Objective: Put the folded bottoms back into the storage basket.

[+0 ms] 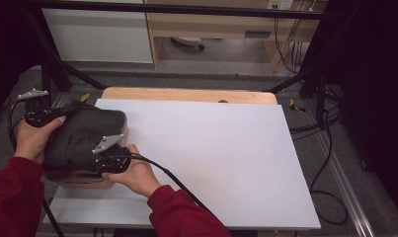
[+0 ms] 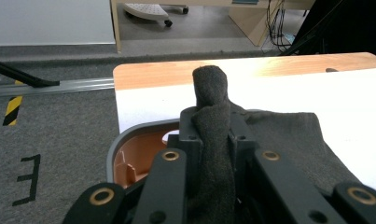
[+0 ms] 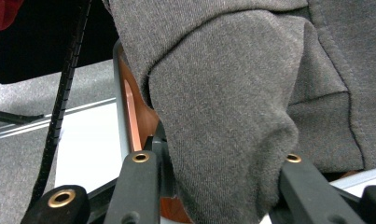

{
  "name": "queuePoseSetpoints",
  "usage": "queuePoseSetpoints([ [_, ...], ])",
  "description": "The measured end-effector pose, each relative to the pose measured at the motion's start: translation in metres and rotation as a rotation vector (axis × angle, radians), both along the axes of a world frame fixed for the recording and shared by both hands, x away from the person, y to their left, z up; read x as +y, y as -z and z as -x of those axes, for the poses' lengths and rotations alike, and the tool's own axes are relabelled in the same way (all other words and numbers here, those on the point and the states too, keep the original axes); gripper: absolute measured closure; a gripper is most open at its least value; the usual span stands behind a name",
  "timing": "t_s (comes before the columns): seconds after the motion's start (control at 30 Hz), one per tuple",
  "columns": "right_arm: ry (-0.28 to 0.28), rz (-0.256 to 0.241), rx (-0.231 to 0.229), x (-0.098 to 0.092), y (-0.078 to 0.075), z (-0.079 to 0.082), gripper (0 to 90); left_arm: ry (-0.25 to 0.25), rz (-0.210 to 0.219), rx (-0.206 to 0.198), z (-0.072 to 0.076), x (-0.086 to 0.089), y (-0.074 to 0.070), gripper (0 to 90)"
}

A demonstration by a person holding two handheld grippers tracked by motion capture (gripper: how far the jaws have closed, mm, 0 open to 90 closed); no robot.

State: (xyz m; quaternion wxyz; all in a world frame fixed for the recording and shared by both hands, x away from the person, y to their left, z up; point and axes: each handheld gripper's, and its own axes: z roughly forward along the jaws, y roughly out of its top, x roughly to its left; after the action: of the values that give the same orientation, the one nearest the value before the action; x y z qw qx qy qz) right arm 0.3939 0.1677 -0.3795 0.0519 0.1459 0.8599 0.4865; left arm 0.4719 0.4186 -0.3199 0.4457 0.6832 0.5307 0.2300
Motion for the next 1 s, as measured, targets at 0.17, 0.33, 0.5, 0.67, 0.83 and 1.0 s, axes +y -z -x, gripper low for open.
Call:
queuePoseSetpoints([
  [0.17,0.004,0.007,-0.005,0.000,0.000,-0.001,64.8,0.000,0.002,0.003,-0.002,0.000,0.002,80.1],
  [0.33,0.003,0.014,-0.011,0.000,0.001,-0.001,64.7,-0.003,-0.001,0.002,-0.002,0.000,0.004,80.0],
  [0.5,0.010,0.033,-0.028,0.000,0.001,0.000,59.7,-0.035,-0.014,0.015,-0.003,0.000,0.008,74.4],
  [0.67,0.034,0.044,-0.040,-0.007,-0.003,0.004,31.5,-0.080,-0.047,-0.022,-0.001,0.001,0.010,42.8],
  [0.83,0.052,0.006,-0.077,-0.026,-0.012,0.006,19.2,-0.068,-0.034,-0.047,0.004,-0.007,0.003,32.6],
  [1.0,0.063,-0.018,-0.093,-0.044,-0.021,0.008,14.5,-0.052,-0.045,-0.071,0.010,-0.018,-0.002,27.7],
])
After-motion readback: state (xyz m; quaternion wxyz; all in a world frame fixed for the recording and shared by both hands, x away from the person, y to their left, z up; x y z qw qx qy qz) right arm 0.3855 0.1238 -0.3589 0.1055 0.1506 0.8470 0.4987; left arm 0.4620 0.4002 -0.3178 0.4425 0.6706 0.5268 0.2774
